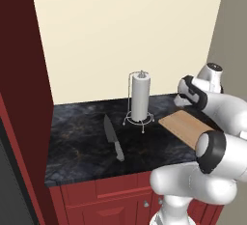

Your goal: Move the cutting board and knife to the sink. Then move spray from the cabinet to the counter.

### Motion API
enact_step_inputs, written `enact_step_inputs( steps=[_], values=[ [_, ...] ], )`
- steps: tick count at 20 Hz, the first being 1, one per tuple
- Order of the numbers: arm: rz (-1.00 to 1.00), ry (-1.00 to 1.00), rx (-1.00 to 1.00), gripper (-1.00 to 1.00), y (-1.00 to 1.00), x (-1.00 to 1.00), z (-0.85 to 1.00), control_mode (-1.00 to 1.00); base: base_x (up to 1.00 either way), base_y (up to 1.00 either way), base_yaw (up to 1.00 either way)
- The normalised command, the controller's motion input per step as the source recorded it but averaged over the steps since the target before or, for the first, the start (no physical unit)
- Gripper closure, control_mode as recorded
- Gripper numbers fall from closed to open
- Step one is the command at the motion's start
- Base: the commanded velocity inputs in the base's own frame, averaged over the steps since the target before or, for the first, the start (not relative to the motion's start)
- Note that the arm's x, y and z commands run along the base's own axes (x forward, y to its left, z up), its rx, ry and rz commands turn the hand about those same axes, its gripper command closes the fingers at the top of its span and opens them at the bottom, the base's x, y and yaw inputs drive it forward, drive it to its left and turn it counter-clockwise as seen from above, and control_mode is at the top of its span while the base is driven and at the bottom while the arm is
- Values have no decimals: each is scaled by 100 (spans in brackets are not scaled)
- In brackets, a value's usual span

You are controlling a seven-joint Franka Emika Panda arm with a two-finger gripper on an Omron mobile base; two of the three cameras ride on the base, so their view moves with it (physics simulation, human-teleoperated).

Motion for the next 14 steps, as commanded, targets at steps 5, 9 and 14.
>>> enact_step_inputs(
  steps=[5,9,14],
  values=[
    [0,0,1,-100,0,38,-5,-100,0,0,0],
    [0,0,0,-100,0,35,-19,-100,0,0,0],
    [0,0,0,-100,-2,27,-33,-100,0,0,0]
  ],
)
